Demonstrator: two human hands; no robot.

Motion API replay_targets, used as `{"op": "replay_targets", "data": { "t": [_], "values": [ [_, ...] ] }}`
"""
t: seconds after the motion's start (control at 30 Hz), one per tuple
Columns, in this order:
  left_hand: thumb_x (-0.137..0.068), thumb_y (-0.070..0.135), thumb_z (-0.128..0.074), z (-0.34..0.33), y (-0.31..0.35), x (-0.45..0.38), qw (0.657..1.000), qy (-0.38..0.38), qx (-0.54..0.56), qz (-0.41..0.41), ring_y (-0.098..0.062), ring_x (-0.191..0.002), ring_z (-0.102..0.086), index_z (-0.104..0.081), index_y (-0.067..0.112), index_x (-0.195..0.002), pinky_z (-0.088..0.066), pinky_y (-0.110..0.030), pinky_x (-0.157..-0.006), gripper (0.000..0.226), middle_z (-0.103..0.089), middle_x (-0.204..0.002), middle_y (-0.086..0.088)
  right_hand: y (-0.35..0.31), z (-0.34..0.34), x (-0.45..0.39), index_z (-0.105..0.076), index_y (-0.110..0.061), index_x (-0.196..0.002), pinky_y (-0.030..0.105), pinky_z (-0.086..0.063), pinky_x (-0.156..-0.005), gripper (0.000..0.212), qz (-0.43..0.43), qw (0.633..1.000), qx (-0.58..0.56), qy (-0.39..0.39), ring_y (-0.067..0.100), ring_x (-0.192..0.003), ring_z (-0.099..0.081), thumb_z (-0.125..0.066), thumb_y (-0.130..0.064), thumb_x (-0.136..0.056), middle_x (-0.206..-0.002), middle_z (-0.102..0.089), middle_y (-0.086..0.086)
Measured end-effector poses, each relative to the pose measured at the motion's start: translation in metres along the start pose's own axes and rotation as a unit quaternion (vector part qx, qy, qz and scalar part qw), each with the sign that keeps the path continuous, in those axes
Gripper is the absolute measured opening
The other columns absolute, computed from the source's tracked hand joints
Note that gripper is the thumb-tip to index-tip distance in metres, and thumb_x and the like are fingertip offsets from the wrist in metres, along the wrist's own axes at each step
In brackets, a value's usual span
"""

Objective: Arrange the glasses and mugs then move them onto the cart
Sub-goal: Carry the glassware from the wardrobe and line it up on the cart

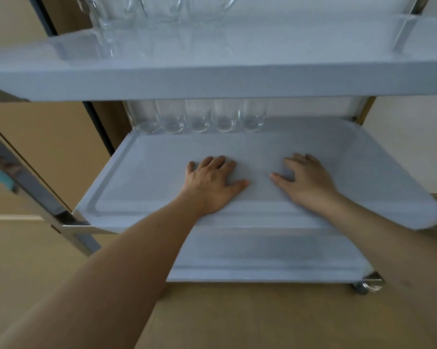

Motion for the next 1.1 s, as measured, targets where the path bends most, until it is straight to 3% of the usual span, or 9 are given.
{"op": "replay_targets", "data": {
  "t": [0.1, 0.2, 0.3, 0.53, 0.83, 1.0, 1.1],
  "values": [
    [-0.095, 0.076, -0.026, 0.006, 0.003, 0.004, 1.0, -0.013, -0.012, -0.001, -0.021, -0.151, -0.021, -0.035, 0.033, -0.153, -0.014, -0.053, -0.121, 0.073, -0.029, -0.163, 0.005, 0.0, 0.007, 0.042, -0.043, -0.016, -0.151, 0.031, -0.014, -0.121, 0.069, 0.001, 1.0, 0.015, -0.012, 0.031, -0.149, -0.026, -0.049, -0.059, -0.097, -0.161, -0.034, 0.011],
    [-0.096, 0.074, -0.028, 0.016, 0.014, 0.012, 0.999, -0.034, -0.025, 0.021, -0.024, -0.152, -0.02, -0.031, 0.03, -0.156, -0.011, -0.053, -0.123, 0.074, -0.03, -0.163, 0.001, 0.002, 0.013, 0.074, -0.046, -0.014, -0.149, 0.033, -0.016, -0.121, 0.067, -0.011, 1.0, -0.005, -0.021, 0.033, -0.148, -0.028, -0.053, -0.055, -0.097, -0.158, -0.038, 0.014],
    [-0.095, 0.074, -0.032, 0.024, 0.042, 0.039, 0.996, -0.068, 0.039, 0.046, -0.023, -0.154, -0.013, -0.027, 0.031, -0.158, -0.008, -0.053, -0.124, 0.076, -0.025, -0.166, 0.002, -0.005, 0.018, 0.102, -0.046, -0.013, -0.148, 0.035, -0.016, -0.12, 0.063, -0.031, 0.998, -0.031, -0.033, 0.034, -0.147, -0.029, -0.056, -0.049, -0.097, -0.157, -0.039, 0.015],
    [-0.095, 0.074, -0.034, 0.086, 0.096, 0.125, 0.982, -0.186, 0.033, 0.024, -0.024, -0.156, -0.006, -0.025, 0.029, -0.159, -0.005, -0.056, -0.124, 0.079, -0.02, -0.168, -0.002, -0.015, 0.087, 0.182, -0.032, -0.018, -0.157, 0.039, -0.012, -0.124, 0.068, -0.145, 0.971, -0.122, -0.144, 0.029, -0.154, -0.013, -0.049, -0.052, -0.1, -0.165, -0.024, 0.009],
    [-0.095, 0.07, -0.042, 0.291, 0.193, 0.154, 0.973, -0.221, 0.027, -0.061, -0.027, -0.156, -0.007, -0.024, 0.028, -0.16, -0.01, -0.049, -0.125, 0.079, -0.017, -0.168, -0.006, -0.024, 0.307, 0.24, -0.033, -0.019, -0.157, 0.042, -0.013, -0.124, 0.069, -0.189, 0.961, -0.135, -0.153, 0.028, -0.154, -0.012, -0.049, -0.055, -0.099, -0.165, -0.024, 0.006],
    [-0.095, 0.069, -0.043, 0.426, 0.275, 0.13, 0.979, -0.158, -0.004, -0.131, -0.029, -0.155, -0.012, -0.026, 0.027, -0.158, -0.015, -0.048, -0.124, 0.078, -0.022, -0.166, -0.006, -0.019, 0.466, 0.246, -0.037, -0.02, -0.154, 0.044, -0.02, -0.122, 0.071, -0.166, 0.977, -0.109, -0.08, 0.031, -0.15, -0.022, -0.052, -0.056, -0.096, -0.159, -0.035, 0.005],
    [-0.095, 0.069, -0.044, 0.507, 0.333, 0.113, 0.979, -0.095, -0.005, -0.182, -0.03, -0.153, -0.017, -0.029, 0.026, -0.157, -0.02, -0.049, -0.121, 0.078, -0.027, -0.165, -0.007, -0.006, 0.562, 0.251, -0.034, -0.019, -0.155, 0.044, -0.019, -0.123, 0.071, -0.163, 0.983, -0.084, -0.031, 0.031, -0.15, -0.022, -0.052, -0.056, -0.097, -0.162, -0.03, 0.008]
  ]
}}
Point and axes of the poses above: each hand's wrist, its own x-axis away from the middle knuckle, its own z-axis out of the back of the hand, y = z × x, the point moved 4 cm from there along -x, towards the middle knuckle
